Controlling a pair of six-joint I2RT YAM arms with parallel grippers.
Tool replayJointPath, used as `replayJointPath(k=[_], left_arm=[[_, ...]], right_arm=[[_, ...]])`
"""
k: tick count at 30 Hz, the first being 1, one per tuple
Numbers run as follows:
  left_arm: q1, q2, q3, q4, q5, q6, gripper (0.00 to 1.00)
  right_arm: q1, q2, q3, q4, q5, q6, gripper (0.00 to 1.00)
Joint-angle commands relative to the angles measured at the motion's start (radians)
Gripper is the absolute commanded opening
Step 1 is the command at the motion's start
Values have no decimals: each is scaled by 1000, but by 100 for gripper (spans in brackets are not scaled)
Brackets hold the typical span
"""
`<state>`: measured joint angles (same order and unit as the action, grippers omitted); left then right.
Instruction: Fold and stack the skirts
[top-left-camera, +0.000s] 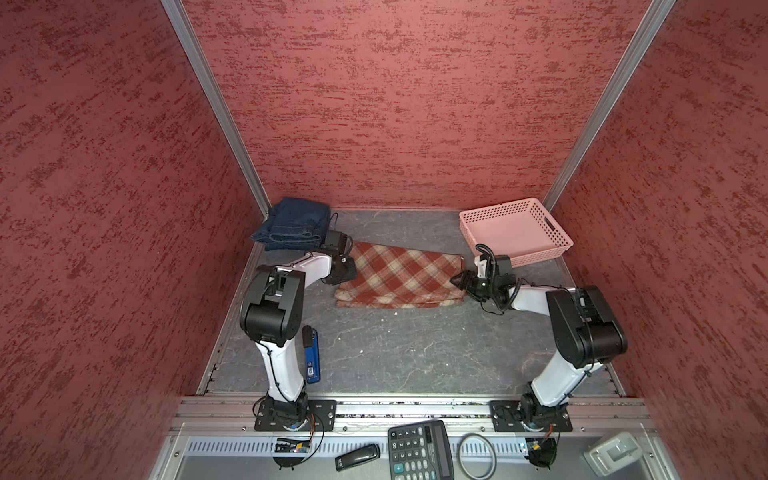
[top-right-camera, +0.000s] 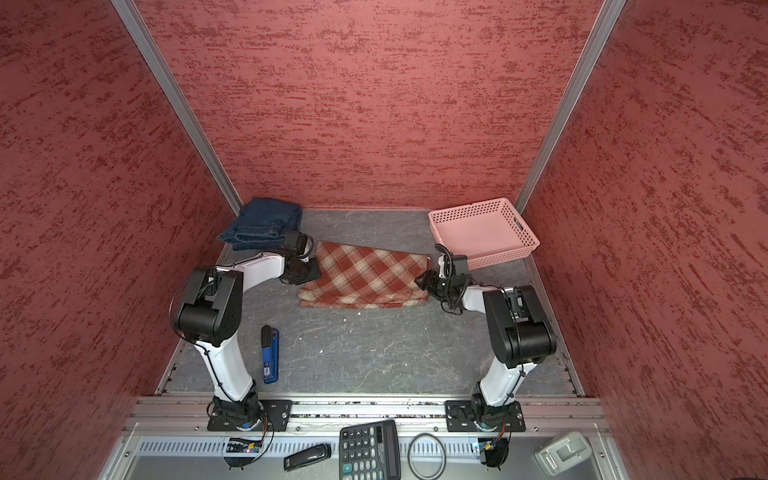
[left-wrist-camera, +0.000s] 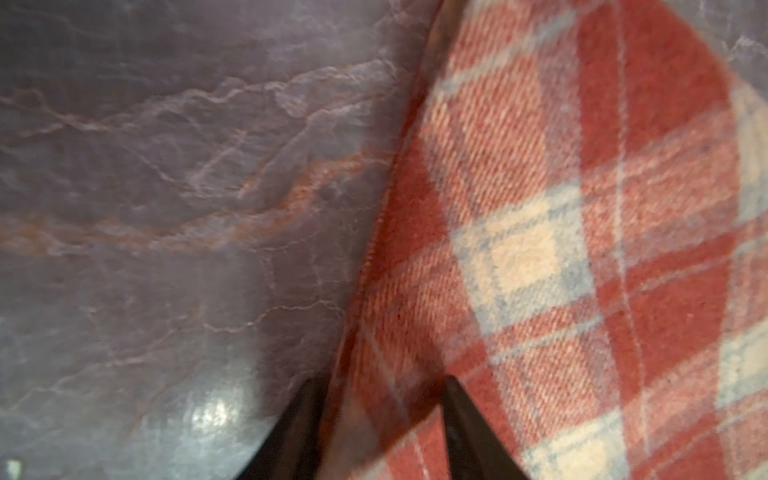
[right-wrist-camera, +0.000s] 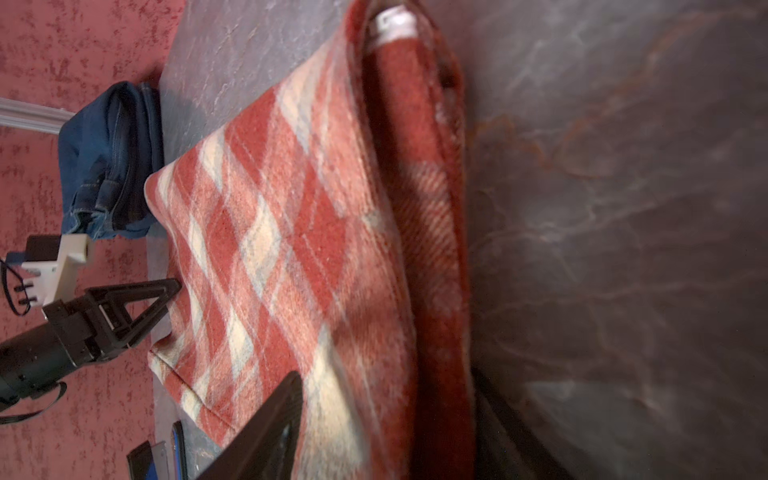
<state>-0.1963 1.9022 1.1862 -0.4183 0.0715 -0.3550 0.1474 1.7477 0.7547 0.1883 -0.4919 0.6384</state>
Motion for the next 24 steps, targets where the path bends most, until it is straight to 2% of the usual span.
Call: replayJointPath(k=[1, 2, 6, 8, 17, 21, 24], left_arm=[[-14, 39, 2, -48, 23, -1, 40], [-14, 43, 5, -49, 30, -4, 36], [-23, 57, 19, -54, 43, -10, 25], [-27, 64, 22, -54, 48, -17, 21], [-82, 65, -14, -18, 70, -72, 16], [-122, 62, -39, 21, 91, -112, 16], [-156, 70, -49, 55, 113, -147, 15]], right_arm=[[0, 84, -18, -10, -24, -11, 57], [-1, 92, -18, 12, -36, -2, 52], [0, 75, 14, 35, -38, -19, 14], [-1, 44, 42, 11, -22, -35, 0], [13, -129, 188, -316, 165, -158, 0], [57, -206, 257, -463, 284, -211, 0], [103, -246, 317, -538, 327, -222, 0]])
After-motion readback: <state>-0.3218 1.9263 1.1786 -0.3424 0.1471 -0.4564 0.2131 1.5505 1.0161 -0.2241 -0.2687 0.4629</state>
